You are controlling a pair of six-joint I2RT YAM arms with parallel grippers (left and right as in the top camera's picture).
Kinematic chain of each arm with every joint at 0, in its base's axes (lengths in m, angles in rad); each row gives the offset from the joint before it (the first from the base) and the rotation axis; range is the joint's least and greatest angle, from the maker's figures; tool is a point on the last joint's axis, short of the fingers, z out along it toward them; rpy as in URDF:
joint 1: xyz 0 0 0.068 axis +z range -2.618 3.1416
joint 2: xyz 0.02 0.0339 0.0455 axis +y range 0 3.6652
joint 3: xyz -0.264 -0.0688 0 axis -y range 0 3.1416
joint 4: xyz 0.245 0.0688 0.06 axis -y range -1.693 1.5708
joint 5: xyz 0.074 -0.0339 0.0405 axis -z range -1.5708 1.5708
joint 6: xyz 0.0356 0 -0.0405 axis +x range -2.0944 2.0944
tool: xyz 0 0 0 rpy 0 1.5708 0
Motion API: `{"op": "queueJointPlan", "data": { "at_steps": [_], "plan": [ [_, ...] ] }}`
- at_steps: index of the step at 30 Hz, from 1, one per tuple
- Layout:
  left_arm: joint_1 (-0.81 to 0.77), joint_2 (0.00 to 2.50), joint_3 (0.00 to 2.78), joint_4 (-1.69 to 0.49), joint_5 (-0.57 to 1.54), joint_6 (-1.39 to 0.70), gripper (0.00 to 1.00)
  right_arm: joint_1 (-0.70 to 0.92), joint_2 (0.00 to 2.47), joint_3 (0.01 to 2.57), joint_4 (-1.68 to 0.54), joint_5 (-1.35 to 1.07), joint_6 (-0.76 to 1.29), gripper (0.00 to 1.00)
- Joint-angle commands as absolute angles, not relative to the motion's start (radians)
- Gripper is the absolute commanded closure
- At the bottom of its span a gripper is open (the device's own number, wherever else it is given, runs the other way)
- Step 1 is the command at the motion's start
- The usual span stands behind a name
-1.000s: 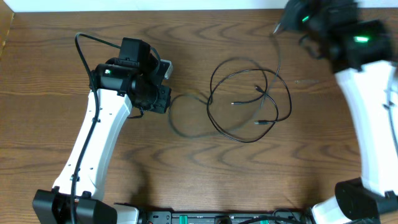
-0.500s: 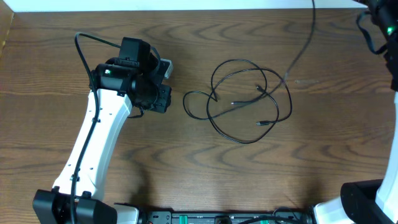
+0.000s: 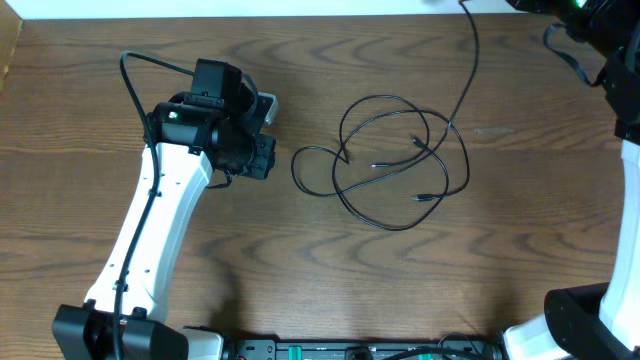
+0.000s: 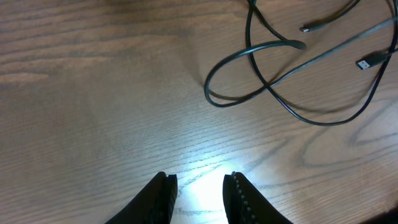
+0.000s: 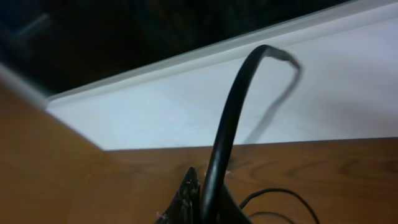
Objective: Untangle cables
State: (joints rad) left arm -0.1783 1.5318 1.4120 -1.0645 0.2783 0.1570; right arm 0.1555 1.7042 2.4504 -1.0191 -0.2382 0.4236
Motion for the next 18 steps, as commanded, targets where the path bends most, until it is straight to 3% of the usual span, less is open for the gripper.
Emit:
{"op": "queueJointPlan", "data": {
  "at_steps": [1, 6, 18],
  "plan": [
    [-0.175, 1.536, 1.409, -1.056, 0.276, 0.159, 0.69, 0.161, 1.716, 2.447, -1.017, -0.408, 0.402, 0.99],
    [-0.175, 1.536, 1.409, -1.053, 0.279, 0.14, 0.69, 0.227, 1.756, 2.447, -1.031, -0.454, 0.338, 0.99],
    [-0.175, 1.536, 1.409, -1.069, 0.279, 0.133, 0.69, 0.243, 1.92, 2.447, -1.127, -0.202, 0.227, 0.99]
  ]
}}
